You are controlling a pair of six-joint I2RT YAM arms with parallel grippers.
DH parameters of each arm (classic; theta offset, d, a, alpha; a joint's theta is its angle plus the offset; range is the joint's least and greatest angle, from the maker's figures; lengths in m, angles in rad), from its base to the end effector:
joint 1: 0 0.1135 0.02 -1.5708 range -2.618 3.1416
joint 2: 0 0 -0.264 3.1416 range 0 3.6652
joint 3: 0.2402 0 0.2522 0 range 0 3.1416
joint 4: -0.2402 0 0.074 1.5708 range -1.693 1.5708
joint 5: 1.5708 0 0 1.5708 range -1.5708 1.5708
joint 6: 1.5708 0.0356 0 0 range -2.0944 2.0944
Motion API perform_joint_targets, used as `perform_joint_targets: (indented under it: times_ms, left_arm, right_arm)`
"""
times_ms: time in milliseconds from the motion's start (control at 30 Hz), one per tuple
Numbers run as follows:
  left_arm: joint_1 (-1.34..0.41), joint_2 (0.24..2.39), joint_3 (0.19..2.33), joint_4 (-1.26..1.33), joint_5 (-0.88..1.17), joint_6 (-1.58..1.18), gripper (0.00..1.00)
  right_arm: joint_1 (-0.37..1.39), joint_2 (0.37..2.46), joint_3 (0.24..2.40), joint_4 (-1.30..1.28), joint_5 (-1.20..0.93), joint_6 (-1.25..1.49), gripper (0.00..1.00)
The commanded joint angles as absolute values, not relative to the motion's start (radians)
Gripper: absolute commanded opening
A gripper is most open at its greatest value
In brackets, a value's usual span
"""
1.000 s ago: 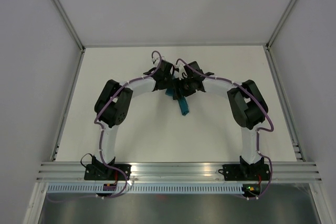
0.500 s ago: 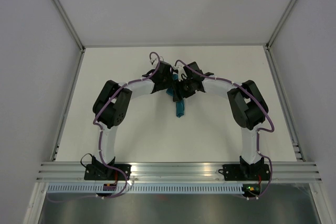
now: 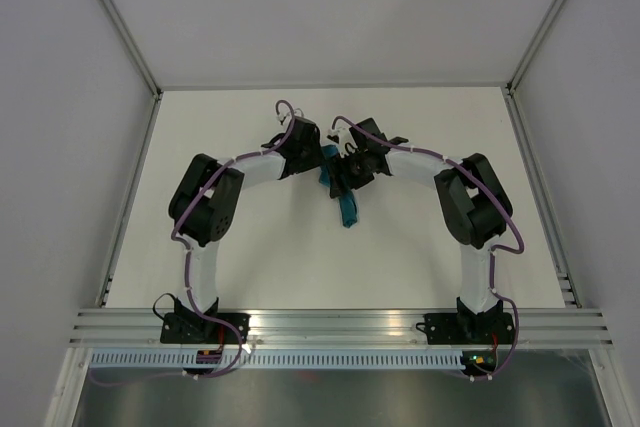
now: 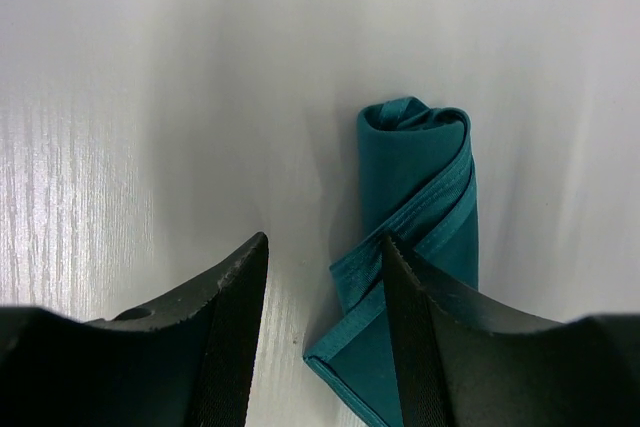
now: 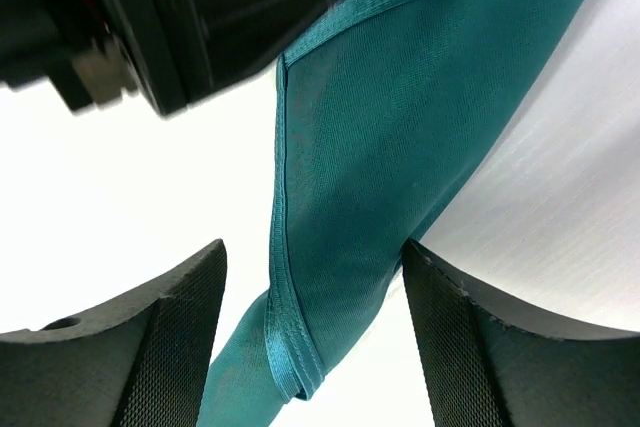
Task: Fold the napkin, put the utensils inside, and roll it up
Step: Roll the napkin with the utensil
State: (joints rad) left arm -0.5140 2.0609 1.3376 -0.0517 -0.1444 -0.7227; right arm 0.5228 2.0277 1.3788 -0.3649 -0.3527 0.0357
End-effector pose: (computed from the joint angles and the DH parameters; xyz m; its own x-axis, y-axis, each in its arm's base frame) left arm 0.3906 -0.2146 0.1528 -0.7196 -0.3454 -0.6024 -0.1052 0.9118 -0.3970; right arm 0.3618 0.2227 0.1590 -0.7574 -0.3978 -0.5178 -0.6001 0.7366 0.3119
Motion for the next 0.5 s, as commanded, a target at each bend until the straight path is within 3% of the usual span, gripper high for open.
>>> perform_joint_targets:
  times_ms: [0, 467]
  left_arm:
    - [-0.503, 2.003, 1.330, -0.012, -0.109, -0.739, 0.55]
    - [-0.491, 1.999, 1.325, -0.008, -0.067, -0.738, 0.54]
  right_arm:
    - [0.518, 2.011, 1.404, -0.465, -0.365, 0.028, 0.77]
    - [0.517, 1.959, 1.454, -0.471, -0.221, -0.018, 0.79]
